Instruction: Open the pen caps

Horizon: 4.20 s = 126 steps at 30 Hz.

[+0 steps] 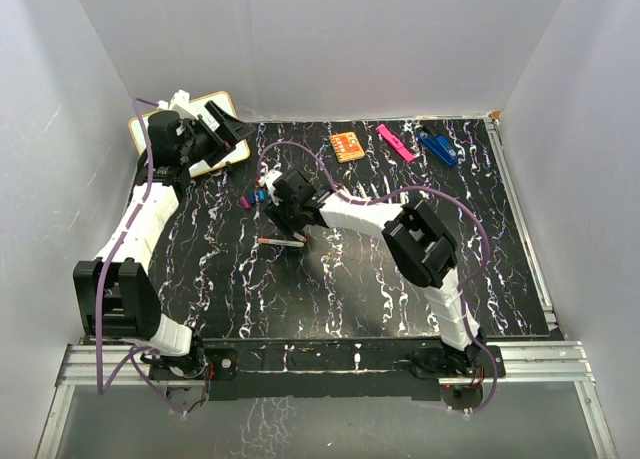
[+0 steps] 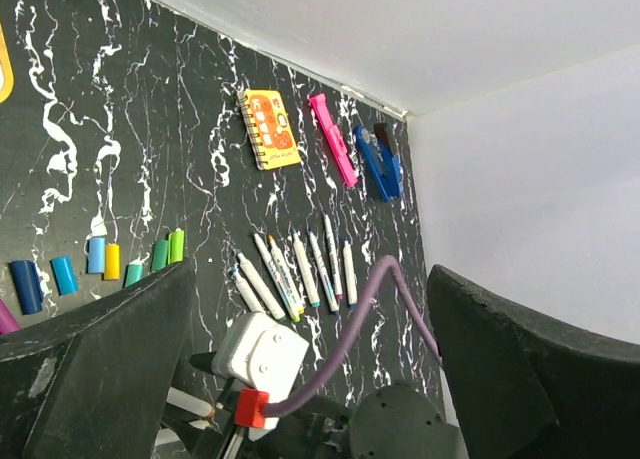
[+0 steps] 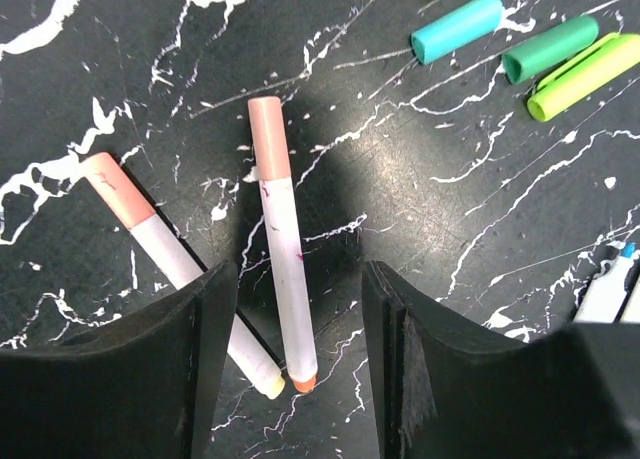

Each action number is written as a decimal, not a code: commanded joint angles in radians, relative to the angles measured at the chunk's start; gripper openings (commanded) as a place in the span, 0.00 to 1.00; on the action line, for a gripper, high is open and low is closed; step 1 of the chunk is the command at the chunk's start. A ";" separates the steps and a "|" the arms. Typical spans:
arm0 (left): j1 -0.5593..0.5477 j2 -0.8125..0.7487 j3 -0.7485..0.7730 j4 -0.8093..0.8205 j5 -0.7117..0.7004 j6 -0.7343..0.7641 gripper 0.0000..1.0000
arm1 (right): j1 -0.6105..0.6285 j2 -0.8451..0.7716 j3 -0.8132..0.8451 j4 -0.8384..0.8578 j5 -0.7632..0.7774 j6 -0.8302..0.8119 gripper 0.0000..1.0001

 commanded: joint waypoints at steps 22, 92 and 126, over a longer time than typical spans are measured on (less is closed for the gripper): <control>0.018 -0.060 -0.026 0.040 0.002 -0.032 0.98 | -0.025 0.038 0.002 -0.003 0.011 -0.029 0.19; -0.269 0.282 0.085 0.119 0.086 -0.094 0.34 | -0.110 -0.491 -0.184 0.198 0.053 0.075 0.00; -0.281 0.280 0.113 0.134 0.100 -0.117 0.00 | -0.123 -0.475 -0.200 0.185 0.035 0.080 0.76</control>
